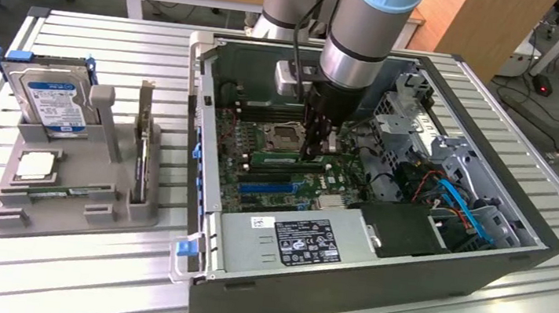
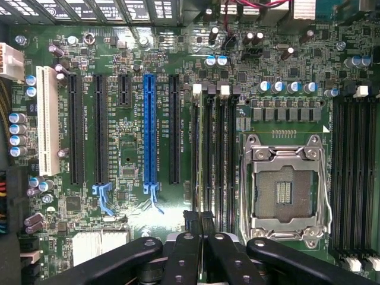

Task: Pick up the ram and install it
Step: 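Insert the ram into the slot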

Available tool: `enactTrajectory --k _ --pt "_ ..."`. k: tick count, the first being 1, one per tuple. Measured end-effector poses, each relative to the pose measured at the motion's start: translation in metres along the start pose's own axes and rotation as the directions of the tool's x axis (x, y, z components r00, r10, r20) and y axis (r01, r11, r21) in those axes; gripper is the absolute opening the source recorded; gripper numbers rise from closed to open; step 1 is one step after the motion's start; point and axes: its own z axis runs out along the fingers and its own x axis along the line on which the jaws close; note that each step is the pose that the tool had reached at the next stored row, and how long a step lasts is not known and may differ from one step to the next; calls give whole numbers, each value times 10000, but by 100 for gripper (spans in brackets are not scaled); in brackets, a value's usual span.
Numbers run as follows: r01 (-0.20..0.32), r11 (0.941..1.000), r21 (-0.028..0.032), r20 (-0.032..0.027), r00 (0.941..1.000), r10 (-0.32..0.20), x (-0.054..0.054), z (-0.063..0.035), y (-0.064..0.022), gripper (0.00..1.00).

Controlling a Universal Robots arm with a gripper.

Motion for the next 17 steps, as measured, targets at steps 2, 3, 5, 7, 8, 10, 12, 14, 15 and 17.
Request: enactTrajectory --k 2,3,5,7,8,10,12,14,15,17 --pt "0 10000 -1 -1 10000 0 0 0 0 11" --pt "0 10000 0 1 10000 0 0 3 0 11" --pt "0 10000 1 4 10000 0 0 16 -1 11" --pt "0 10000 1 1 10000 0 0 16 0 11" --pt "0 10000 0 1 10000 0 0 16 0 11" --pt "0 10000 0 2 10000 0 0 20 0 11" --pt "0 10000 1 3 10000 0 0 34 -1 11" --pt "0 10000 0 0 10000 0 1 34 -1 11" --pt "0 10000 0 0 10000 0 1 34 -1 11" --pt "0 10000 0 0 10000 0 1 34 -1 11"
